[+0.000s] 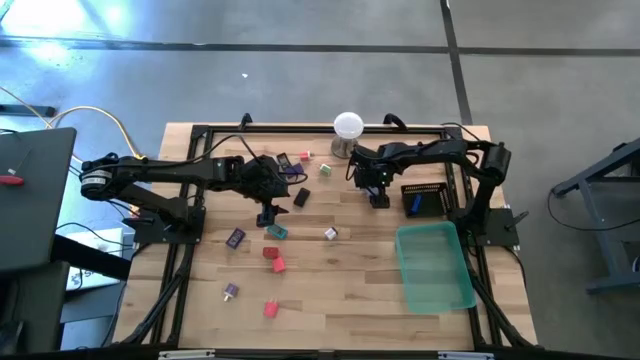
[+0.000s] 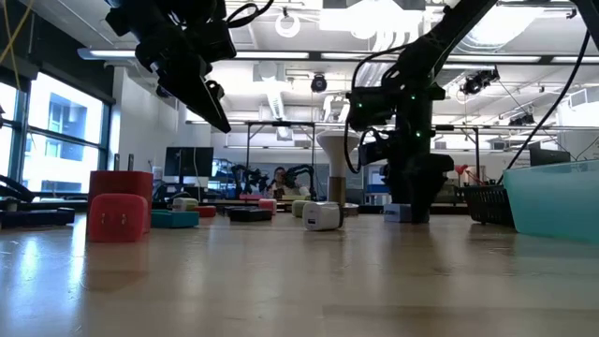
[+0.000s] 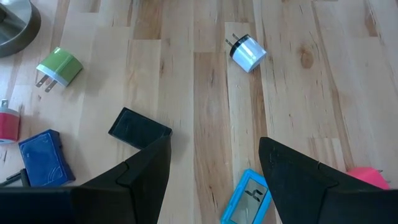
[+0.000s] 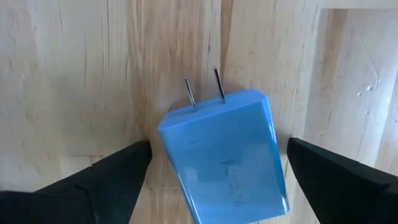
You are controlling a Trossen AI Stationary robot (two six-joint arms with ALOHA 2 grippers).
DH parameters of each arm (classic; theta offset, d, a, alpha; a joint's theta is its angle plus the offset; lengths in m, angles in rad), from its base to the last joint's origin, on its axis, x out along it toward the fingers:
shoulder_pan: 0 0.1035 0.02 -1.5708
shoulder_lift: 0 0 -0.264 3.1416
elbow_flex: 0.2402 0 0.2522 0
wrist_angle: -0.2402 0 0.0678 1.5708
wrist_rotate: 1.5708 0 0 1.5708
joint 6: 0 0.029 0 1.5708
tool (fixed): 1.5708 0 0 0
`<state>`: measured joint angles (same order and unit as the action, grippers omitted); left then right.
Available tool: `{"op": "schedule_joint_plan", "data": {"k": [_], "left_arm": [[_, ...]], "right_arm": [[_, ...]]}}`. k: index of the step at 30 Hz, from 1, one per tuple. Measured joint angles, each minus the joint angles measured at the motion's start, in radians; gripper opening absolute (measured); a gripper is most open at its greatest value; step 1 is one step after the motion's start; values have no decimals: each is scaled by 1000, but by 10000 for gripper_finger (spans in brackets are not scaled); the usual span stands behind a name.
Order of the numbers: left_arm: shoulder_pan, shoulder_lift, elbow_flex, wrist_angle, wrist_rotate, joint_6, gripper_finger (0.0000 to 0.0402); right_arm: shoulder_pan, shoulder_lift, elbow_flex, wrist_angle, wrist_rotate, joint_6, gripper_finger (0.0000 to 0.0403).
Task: Pick & Place Office items
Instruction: Put the purple charger adapter into the green bin
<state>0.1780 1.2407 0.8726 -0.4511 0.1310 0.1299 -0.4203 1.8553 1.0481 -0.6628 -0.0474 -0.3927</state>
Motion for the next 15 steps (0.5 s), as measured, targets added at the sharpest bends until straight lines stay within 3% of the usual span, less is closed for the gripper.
{"op": "schedule_joint_plan", "data": {"k": [15], "left_arm": [[0,0,0,16,-1,0,234]], "right_arm": [[1,0,-1,24,-27,57,375]]}}
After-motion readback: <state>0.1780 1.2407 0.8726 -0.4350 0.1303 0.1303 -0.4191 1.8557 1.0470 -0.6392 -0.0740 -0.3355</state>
